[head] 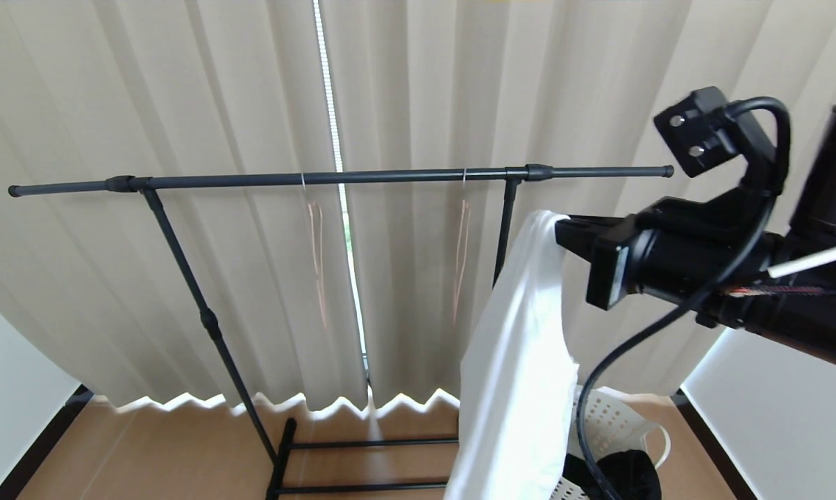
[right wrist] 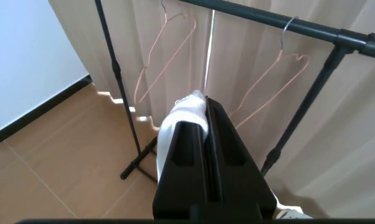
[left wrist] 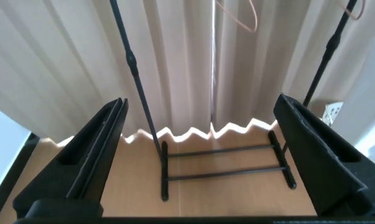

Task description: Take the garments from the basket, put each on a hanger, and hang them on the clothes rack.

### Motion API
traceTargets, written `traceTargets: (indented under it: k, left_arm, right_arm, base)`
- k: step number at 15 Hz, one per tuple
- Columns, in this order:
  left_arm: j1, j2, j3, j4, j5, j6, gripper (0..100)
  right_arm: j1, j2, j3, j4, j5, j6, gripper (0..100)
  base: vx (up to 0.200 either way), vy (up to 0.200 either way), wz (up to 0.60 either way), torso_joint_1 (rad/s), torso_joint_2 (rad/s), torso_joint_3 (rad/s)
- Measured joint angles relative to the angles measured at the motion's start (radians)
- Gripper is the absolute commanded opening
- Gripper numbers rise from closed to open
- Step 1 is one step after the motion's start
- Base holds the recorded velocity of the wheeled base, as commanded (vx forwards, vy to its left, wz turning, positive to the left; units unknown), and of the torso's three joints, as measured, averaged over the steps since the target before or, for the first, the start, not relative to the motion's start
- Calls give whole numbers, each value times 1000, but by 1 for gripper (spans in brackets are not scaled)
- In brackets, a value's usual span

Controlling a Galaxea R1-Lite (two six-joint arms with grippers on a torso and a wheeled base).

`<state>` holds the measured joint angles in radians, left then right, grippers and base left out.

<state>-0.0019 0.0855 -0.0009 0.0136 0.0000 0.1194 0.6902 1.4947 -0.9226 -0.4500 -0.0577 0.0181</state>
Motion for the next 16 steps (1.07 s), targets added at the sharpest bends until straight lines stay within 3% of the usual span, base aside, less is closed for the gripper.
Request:
traceTargets:
  k: [2, 4, 6, 8, 10, 12, 16]
  left_arm:
    - [7, 82, 0, -1, 0, 13, 100]
    - [9, 185, -1, -3, -1, 25, 100]
    - [7, 301, -64, -11, -2, -1, 100]
    - [-27, 441, -207, -17, 0, -87, 100]
    - [-130, 614, -353, -19, 14, -213, 100]
    - [-266, 792, -466, -22, 62, -343, 100]
    - [-501, 1127, -670, -28, 143, -562, 100]
  right_arm:
    - [2, 66, -84, 53, -10, 0, 0]
    - [9, 102, -182, 238, -43, 20, 0]
    - [30, 122, -294, 417, -74, 97, 0]
    - [60, 140, -410, 583, -83, 186, 0]
    - [80, 187, -540, 700, -100, 315, 0]
    - [95, 248, -635, 740, -181, 398, 0]
    - [135, 338, -723, 740, -254, 501, 0]
  base:
    - [0, 0, 0, 0, 0, 0]
    - [0, 0, 0, 0, 0, 0]
    - [0, 0, 0, 0, 0, 0]
    - [0, 0, 0, 0, 0, 0]
    - [0, 0, 0, 0, 0, 0]
    - [0, 0, 0, 0, 0, 0]
    - [0, 0, 0, 0, 0, 0]
